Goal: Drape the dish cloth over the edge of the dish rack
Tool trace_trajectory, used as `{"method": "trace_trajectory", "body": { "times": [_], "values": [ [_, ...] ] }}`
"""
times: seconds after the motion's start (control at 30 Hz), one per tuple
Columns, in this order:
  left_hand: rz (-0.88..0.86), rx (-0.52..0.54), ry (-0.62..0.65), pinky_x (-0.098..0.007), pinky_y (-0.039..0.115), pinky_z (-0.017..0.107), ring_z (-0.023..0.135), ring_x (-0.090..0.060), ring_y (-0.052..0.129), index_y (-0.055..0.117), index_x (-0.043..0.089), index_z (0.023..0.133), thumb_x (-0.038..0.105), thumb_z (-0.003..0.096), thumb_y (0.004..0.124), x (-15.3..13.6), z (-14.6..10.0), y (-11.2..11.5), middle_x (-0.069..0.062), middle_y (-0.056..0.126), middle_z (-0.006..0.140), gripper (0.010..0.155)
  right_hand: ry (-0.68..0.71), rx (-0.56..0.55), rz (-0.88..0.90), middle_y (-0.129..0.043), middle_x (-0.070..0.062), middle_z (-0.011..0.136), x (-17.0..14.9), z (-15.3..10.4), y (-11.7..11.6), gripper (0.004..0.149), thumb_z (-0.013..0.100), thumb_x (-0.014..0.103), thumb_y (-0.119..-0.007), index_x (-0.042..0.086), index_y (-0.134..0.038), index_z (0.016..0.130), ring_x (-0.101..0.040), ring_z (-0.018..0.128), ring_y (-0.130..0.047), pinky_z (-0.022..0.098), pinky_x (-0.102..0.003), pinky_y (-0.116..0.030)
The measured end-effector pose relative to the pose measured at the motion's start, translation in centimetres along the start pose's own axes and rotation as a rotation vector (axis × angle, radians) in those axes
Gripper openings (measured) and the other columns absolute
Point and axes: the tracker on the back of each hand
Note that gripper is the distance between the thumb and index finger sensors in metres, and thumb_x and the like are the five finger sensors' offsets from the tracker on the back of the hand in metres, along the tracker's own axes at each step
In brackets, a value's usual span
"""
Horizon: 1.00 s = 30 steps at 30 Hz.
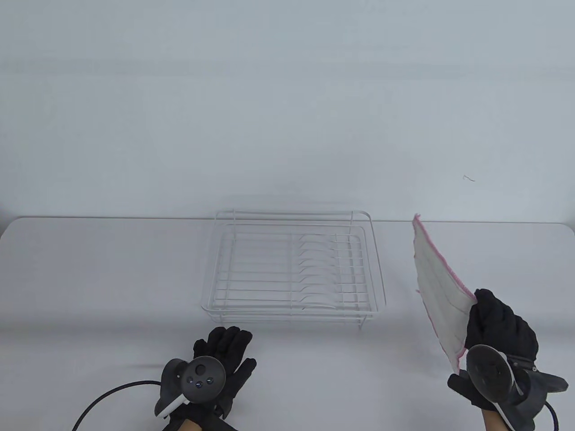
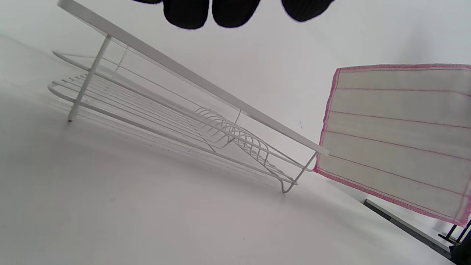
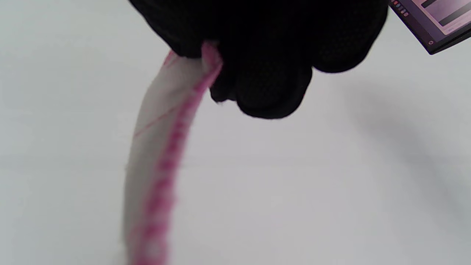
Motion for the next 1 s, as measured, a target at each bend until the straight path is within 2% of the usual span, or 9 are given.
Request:
{"method": "trace_trajectory", "body": {
  "times": [0.13, 0.27, 0.47, 0.6, 0.73, 0.8, 0.87, 1.0],
  "values": [
    [-0.034, 0.031, 0.003, -0.08, 0.027, 0.063, 0.104, -0.062, 0.034, 0.041, 0.002, 0.114, 0.04, 0.064, 0.055, -0.1, -0.2, -0.6, -0.034, 0.044, 0.115, 0.065, 0.083, -0.073, 0.117, -0.089, -0.005, 0.079, 2.3, -0.4, 2.7, 0.035, 0.059, 0.031, -0.07, 0.02, -0.073, 0.092, -0.019, 0.063, -0.095, 0.06, -0.048, -0.071],
    [-0.096, 0.079, 0.021, -0.08, 0.027, 0.063, 0.105, -0.062, 0.033, 0.035, 0.0, 0.115, 0.044, 0.0634, 0.056, -0.2, -0.5, -1.6, -0.035, 0.041, 0.115, 0.071, 0.138, -0.082, 0.236, -0.089, -0.004, 0.078, 4.6, -1.2, 3.8, 0.035, 0.059, 0.032, -0.07, 0.021, -0.074, 0.092, -0.019, 0.062, -0.096, 0.06, -0.048, -0.071],
    [-0.198, 0.197, 0.117, -0.08, 0.025, 0.063, 0.105, -0.063, 0.029, 0.023, -0.003, 0.114, 0.052, 0.0608, 0.057, 0.3, -1.3, -3.6, -0.036, 0.034, 0.116, 0.084, 0.184, -0.049, 0.385, -0.09, -0.004, 0.077, 7.8, -2.8, 3.0, 0.034, 0.059, 0.032, -0.07, 0.021, -0.074, 0.092, -0.018, 0.061, -0.096, 0.059, -0.048, -0.072],
    [-0.266, 0.325, 0.214, -0.079, 0.029, 0.064, 0.105, -0.061, 0.037, 0.027, -0.002, 0.114, 0.056, 0.0578, 0.059, 0.6, -2.1, -4.6, -0.034, 0.041, 0.115, 0.086, 0.192, 0.003, 0.447, -0.09, -0.004, 0.077, 9.5, -4.5, 1.3, 0.035, 0.059, 0.032, -0.07, 0.021, -0.075, 0.091, -0.018, 0.061, -0.096, 0.059, -0.048, -0.072],
    [-0.32, 0.417, 0.254, -0.077, 0.041, 0.065, 0.097, -0.054, 0.064, 0.042, 0.001, 0.112, 0.052, 0.0571, 0.064, 0.8, -2.4, -4.7, -0.029, 0.061, 0.108, 0.078, 0.157, 0.026, 0.502, -0.09, -0.004, 0.077, 10.0, -6.3, -0.6, 0.035, 0.059, 0.032, -0.07, 0.021, -0.074, 0.092, -0.018, 0.061, -0.096, 0.059, -0.048, -0.072],
    [-0.321, 0.455, 0.273, -0.074, 0.05, 0.064, 0.088, -0.046, 0.08, 0.059, 0.005, 0.106, 0.046, 0.0576, 0.066, 0.8, -2.6, -4.6, -0.023, 0.078, 0.098, 0.064, 0.126, 0.032, 0.531, -0.089, -0.004, 0.078, 9.9, -7.2, -1.4, 0.035, 0.059, 0.032, -0.07, 0.021, -0.074, 0.092, -0.018, 0.062, -0.096, 0.059, -0.048, -0.072],
    [-0.31, 0.501, 0.283, -0.069, 0.06, 0.063, 0.076, -0.038, 0.092, 0.074, 0.011, 0.095, 0.04, 0.0577, 0.069, 0.9, -2.7, -4.6, -0.016, 0.091, 0.084, 0.047, 0.106, 0.038, 0.546, -0.089, -0.003, 0.078, 9.7, -8.0, -2.2, 0.035, 0.06, 0.032, -0.069, 0.021, -0.073, 0.092, -0.018, 0.062, -0.096, 0.06, -0.048, -0.072],
    [-0.269, 0.54, 0.301, -0.067, 0.064, 0.063, 0.07, -0.035, 0.096, 0.077, 0.013, 0.089, 0.033, 0.0577, 0.07, 1.2, -2.8, -4.4, -0.012, 0.094, 0.077, 0.038, 0.117, 0.064, 0.533, -0.088, -0.003, 0.079, 9.4, -8.8, -2.9, 0.035, 0.06, 0.032, -0.069, 0.021, -0.072, 0.093, -0.018, 0.063, -0.095, 0.06, -0.048, -0.071]
  ]
}}
Point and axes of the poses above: the tracker on the back of each hand, its own x axis roughly to the thumb side, its own z axis roughly from the wrist to the fingertips, y = z × x
